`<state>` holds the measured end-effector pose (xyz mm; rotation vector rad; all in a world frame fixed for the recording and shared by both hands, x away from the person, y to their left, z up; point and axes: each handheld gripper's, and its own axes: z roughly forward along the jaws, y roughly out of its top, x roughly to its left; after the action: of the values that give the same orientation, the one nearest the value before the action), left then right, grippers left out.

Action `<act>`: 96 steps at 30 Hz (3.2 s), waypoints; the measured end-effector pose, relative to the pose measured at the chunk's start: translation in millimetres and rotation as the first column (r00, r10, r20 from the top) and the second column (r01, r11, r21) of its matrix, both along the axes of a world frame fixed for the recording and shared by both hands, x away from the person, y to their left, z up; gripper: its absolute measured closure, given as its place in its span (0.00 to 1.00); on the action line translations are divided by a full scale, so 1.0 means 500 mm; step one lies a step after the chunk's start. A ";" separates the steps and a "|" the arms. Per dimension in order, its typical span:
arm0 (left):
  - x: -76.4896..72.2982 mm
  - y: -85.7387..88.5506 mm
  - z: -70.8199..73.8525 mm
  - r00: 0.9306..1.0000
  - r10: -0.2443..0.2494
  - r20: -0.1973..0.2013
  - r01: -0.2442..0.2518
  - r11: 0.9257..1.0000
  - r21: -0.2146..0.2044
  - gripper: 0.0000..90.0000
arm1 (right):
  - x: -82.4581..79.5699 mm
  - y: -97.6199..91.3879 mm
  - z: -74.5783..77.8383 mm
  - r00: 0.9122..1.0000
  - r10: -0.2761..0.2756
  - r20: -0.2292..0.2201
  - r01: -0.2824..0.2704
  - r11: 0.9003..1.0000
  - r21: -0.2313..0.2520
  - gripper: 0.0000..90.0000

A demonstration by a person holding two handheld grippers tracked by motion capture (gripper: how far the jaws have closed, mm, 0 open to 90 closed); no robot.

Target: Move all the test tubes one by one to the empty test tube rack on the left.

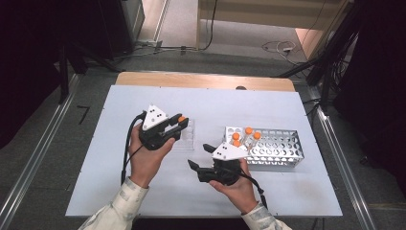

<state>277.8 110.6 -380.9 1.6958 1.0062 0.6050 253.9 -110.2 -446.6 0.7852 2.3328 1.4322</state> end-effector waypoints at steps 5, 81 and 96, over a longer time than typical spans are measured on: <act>0.012 0.004 0.001 1.000 0.015 0.000 -0.015 1.000 0.000 0.78 | 0.000 0.000 0.000 1.000 -0.001 -0.002 0.001 1.000 0.004 0.30; -0.003 0.044 -0.079 0.997 0.039 -0.065 -0.043 0.997 -0.065 0.30 | -0.009 -0.010 -0.001 1.000 0.000 -0.008 0.000 1.000 0.018 0.30; -0.041 0.068 -0.089 0.997 0.048 -0.060 -0.053 0.995 -0.085 0.18 | -0.027 -0.029 0.008 1.000 0.002 0.002 -0.003 1.000 0.026 0.30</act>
<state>257.4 144.7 -425.7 1.6235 1.1035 0.5400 240.3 -124.9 -442.6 0.7883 2.3192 1.4665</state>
